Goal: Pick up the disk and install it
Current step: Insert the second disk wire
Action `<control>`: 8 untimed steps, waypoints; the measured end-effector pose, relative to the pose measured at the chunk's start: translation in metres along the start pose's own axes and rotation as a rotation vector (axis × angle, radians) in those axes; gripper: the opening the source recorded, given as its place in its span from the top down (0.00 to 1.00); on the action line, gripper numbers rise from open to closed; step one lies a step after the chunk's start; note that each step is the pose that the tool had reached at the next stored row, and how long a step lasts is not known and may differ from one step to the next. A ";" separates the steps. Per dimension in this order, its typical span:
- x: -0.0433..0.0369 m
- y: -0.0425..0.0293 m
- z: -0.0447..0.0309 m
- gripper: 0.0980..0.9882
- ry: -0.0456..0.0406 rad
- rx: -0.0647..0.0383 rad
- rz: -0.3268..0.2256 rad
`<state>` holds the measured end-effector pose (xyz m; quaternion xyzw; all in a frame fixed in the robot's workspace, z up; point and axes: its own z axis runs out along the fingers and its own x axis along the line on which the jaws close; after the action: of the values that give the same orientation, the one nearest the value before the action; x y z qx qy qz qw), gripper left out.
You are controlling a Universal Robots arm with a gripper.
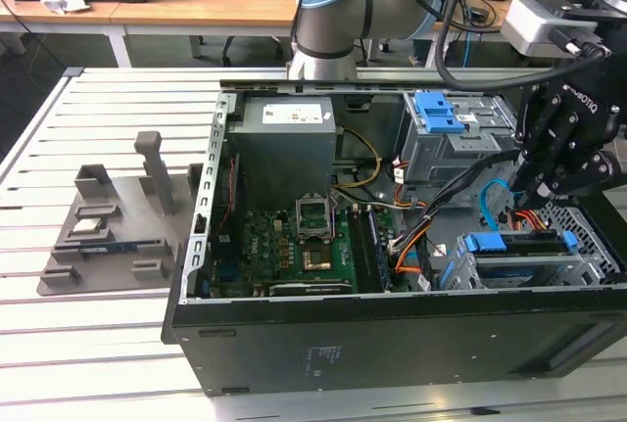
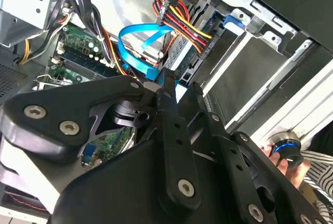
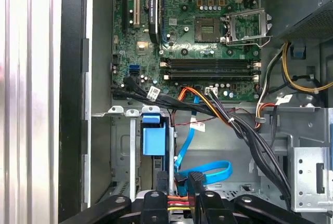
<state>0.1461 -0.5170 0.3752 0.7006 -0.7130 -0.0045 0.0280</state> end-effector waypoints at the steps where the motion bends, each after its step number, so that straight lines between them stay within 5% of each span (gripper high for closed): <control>1: 0.0000 0.0000 0.0001 0.77 -0.0002 0.000 0.000; 3: 0.0000 0.0000 0.0001 0.79 -0.0002 0.000 0.000; 6: 0.0000 0.0000 0.0001 0.99 -0.0002 0.000 0.000; 8: 0.0000 0.0000 0.0002 0.99 -0.0002 0.000 0.000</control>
<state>0.1461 -0.5170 0.3751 0.7006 -0.7130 -0.0046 0.0279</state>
